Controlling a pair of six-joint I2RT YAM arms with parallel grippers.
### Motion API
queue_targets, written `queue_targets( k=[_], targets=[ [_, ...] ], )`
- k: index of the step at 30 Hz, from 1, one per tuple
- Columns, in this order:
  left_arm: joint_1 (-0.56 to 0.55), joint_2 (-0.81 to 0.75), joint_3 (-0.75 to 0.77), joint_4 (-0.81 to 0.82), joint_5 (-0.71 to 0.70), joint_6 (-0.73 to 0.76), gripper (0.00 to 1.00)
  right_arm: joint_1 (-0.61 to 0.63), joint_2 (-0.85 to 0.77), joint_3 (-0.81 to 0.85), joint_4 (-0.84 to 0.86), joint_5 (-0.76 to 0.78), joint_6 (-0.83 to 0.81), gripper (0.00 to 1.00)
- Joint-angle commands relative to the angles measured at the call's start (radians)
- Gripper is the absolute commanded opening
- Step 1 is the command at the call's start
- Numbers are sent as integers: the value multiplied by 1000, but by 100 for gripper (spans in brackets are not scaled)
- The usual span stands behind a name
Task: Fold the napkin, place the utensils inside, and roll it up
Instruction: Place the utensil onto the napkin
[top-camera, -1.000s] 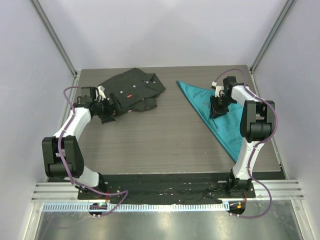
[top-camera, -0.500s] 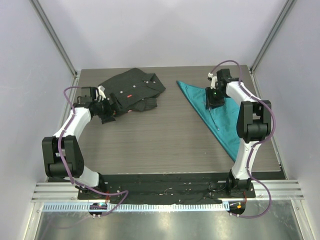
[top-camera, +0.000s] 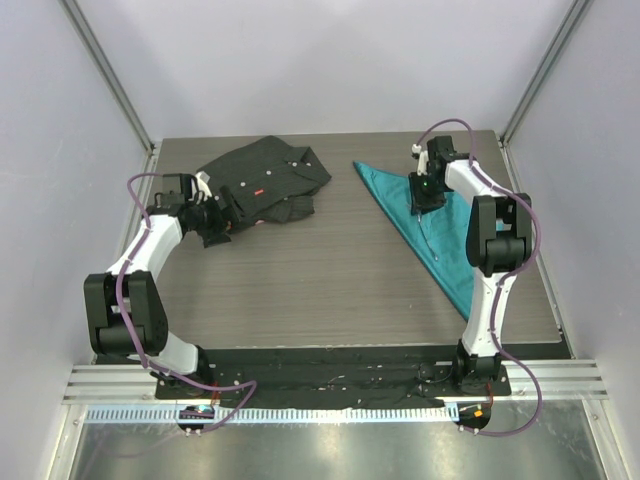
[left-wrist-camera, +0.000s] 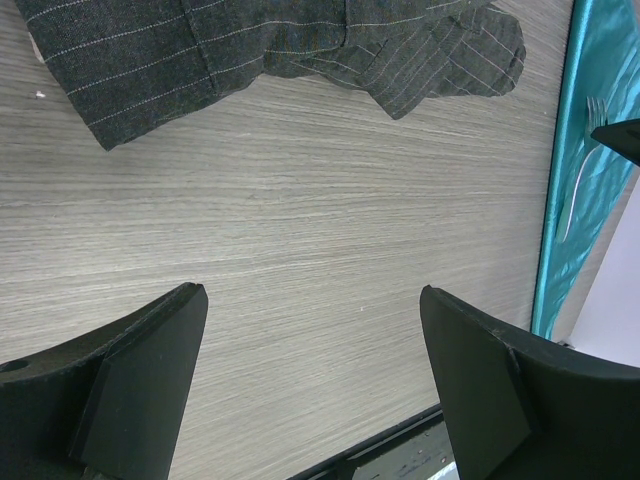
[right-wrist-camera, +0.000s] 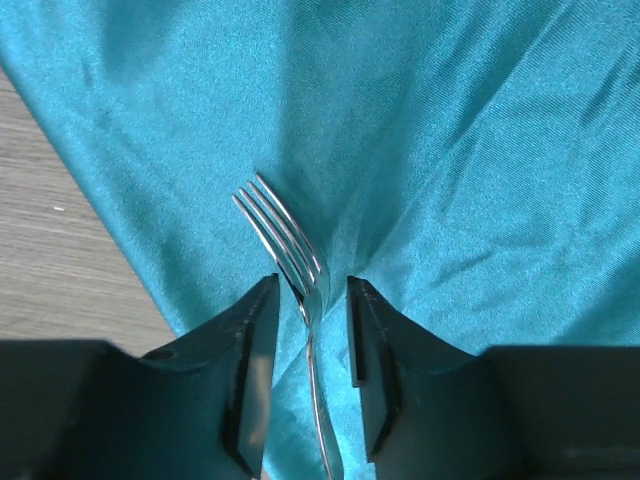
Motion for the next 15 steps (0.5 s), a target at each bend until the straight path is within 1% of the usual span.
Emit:
queue_targets(
  k=[1, 9, 10, 15],
  targets=[
    [-3, -6, 32, 4, 16, 6, 93, 0, 5, 49, 3, -5, -17, 37],
    [-3, -9, 32, 3, 17, 8, 93, 0, 46, 77, -26, -43, -39, 20],
    [-2, -11, 32, 1, 17, 8, 93, 0, 54, 86, -29, -46, -40, 16],
    [-3, -14, 30, 1, 17, 8, 93, 0, 57, 97, -59, -107, -46, 7]
  ],
)
